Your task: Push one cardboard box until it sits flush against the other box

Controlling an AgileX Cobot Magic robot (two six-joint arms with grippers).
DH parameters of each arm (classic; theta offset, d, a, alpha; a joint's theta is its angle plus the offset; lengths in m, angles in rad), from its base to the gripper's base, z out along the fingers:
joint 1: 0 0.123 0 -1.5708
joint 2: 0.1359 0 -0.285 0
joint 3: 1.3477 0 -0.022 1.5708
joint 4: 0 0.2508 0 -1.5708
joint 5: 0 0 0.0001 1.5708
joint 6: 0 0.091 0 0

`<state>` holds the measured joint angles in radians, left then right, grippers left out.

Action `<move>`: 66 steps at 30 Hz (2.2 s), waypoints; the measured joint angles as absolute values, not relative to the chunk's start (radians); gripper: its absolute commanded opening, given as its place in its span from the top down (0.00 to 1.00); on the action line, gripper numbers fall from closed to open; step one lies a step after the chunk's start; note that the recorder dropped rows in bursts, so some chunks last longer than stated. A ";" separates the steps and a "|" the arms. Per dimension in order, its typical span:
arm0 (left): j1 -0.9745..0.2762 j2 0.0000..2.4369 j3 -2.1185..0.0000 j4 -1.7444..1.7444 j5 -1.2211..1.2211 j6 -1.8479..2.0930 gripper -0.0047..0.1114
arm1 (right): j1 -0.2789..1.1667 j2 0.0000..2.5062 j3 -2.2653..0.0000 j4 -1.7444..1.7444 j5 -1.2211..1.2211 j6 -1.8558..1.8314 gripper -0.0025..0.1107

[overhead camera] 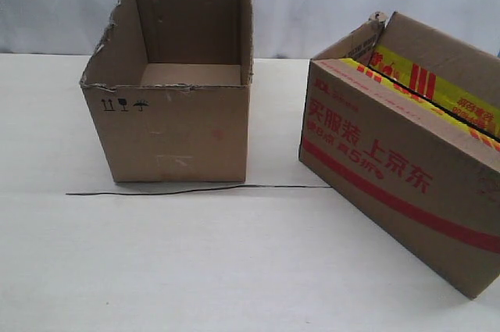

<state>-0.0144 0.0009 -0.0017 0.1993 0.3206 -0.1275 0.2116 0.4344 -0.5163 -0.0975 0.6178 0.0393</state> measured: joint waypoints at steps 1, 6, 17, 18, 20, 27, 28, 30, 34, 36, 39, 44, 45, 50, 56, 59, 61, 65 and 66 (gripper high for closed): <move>-0.014 0.001 -0.002 0.199 0.321 -0.127 0.96 | 0.212 0.468 -0.561 -0.127 0.672 0.044 0.98; -0.014 0.001 -0.002 0.199 0.321 -0.127 0.96 | 0.212 0.632 -0.763 -0.308 0.976 0.085 0.98; -0.014 0.001 -0.002 0.199 0.321 -0.127 0.96 | 0.212 0.865 -0.853 -0.466 1.215 0.106 0.98; -0.014 0.001 -0.002 0.199 0.321 -0.127 0.96 | 0.212 0.876 -0.853 -0.466 1.218 0.107 0.98; -0.014 0.001 -0.002 0.199 0.321 -0.127 0.96 | 0.212 0.898 -0.853 -0.466 1.218 0.112 0.98; -0.014 0.001 -0.002 0.199 0.321 -0.127 0.96 | 0.106 0.935 -0.853 -0.383 1.218 0.097 0.98; -0.014 0.001 -0.002 0.199 0.321 -0.127 0.96 | 0.069 0.941 -0.853 -0.357 1.218 0.075 0.98; -0.014 0.001 -0.002 0.199 0.321 -0.127 0.96 | 0.001 0.951 -0.853 -0.305 1.218 0.044 0.98; -0.014 0.001 -0.002 0.199 0.321 -0.127 0.96 | -0.082 0.976 -0.853 -0.161 1.190 -0.010 0.98; -0.014 0.001 -0.002 0.199 0.321 -0.127 0.96 | -0.113 0.995 -0.853 -0.107 1.179 -0.030 0.98; -0.014 0.001 -0.002 0.199 0.321 -0.127 0.96 | -0.147 1.023 -0.853 -0.040 1.160 -0.057 0.98; -0.014 0.001 -0.002 0.199 0.321 -0.127 0.96 | -0.157 1.064 -0.853 0.050 1.109 -0.089 0.98; -0.014 0.001 -0.002 0.199 0.321 -0.127 0.96 | -0.157 1.072 -0.853 0.074 1.098 -0.104 0.98; -0.014 0.001 -0.002 0.199 0.321 -0.127 0.96 | -0.160 1.111 -0.812 0.230 1.029 -0.205 0.98; -0.014 0.001 -0.002 0.199 0.321 -0.127 0.96 | -0.160 1.170 -0.733 0.395 0.926 -0.341 0.98; -0.014 0.001 -0.002 0.199 0.321 -0.127 0.96 | -0.160 1.185 -0.720 0.480 0.898 -0.410 0.98; -0.014 0.001 -0.002 0.199 0.321 -0.127 0.96 | -0.160 1.187 -0.716 0.539 0.884 -0.455 0.98; -0.014 0.001 -0.002 0.199 0.321 -0.127 0.96 | -0.160 1.187 -0.716 0.633 0.880 -0.524 0.98; -0.014 0.001 -0.002 0.199 0.321 -0.127 0.96 | -0.160 1.187 -0.716 0.643 0.880 -0.530 0.98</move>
